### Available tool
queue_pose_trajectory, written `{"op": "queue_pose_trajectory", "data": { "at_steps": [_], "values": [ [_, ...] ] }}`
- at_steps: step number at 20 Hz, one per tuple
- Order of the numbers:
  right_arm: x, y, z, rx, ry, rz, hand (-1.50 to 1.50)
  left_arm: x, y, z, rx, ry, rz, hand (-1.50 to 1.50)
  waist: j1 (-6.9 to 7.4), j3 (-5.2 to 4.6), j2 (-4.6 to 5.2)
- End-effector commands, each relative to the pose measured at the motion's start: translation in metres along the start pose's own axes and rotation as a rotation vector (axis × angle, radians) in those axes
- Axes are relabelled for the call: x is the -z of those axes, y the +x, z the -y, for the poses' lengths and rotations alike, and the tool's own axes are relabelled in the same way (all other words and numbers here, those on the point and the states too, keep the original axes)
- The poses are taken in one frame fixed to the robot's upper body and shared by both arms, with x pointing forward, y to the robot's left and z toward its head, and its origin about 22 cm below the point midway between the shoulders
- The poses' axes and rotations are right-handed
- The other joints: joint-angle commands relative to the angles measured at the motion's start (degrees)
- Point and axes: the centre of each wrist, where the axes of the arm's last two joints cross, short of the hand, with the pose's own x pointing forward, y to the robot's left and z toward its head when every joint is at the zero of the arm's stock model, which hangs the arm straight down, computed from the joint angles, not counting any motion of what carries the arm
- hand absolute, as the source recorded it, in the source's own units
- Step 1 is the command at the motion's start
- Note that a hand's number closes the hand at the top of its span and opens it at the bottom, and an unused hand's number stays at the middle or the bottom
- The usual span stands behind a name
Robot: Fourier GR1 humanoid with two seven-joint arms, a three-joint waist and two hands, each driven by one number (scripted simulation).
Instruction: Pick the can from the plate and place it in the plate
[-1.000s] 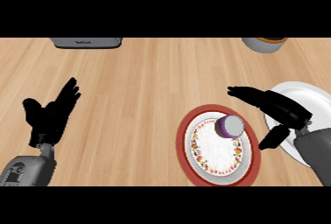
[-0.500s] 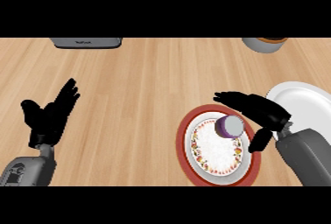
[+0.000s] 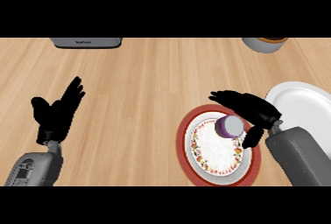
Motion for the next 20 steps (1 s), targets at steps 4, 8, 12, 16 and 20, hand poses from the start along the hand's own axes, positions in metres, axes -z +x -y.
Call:
{"op": "queue_pose_trajectory", "data": {
  "at_steps": [4,8,12,16,20],
  "values": [
    [0.022,0.004,-0.027,-0.063,0.065,-0.008,-1.50,-0.004,0.002,0.001,-0.006,-0.003,0.000,0.00,0.16,0.01,0.01],
    [0.015,0.003,-0.030,-0.077,0.151,0.098,1.50,-0.007,-0.004,-0.008,-0.003,0.006,0.002,0.00,0.13,0.00,-0.01],
    [0.020,0.012,-0.041,-0.059,0.115,0.111,1.50,-0.011,0.008,-0.017,-0.004,0.003,-0.011,0.00,0.05,0.01,-0.05],
    [0.023,0.018,-0.018,-0.048,0.095,0.139,1.50,-0.008,0.000,-0.019,0.005,0.007,0.006,0.00,-0.06,-0.01,-0.06],
    [-0.020,0.043,-0.116,0.105,0.111,0.067,1.50,-0.012,-0.006,-0.014,-0.002,0.026,-0.010,0.00,-1.76,-0.01,-0.43]
  ]
}}
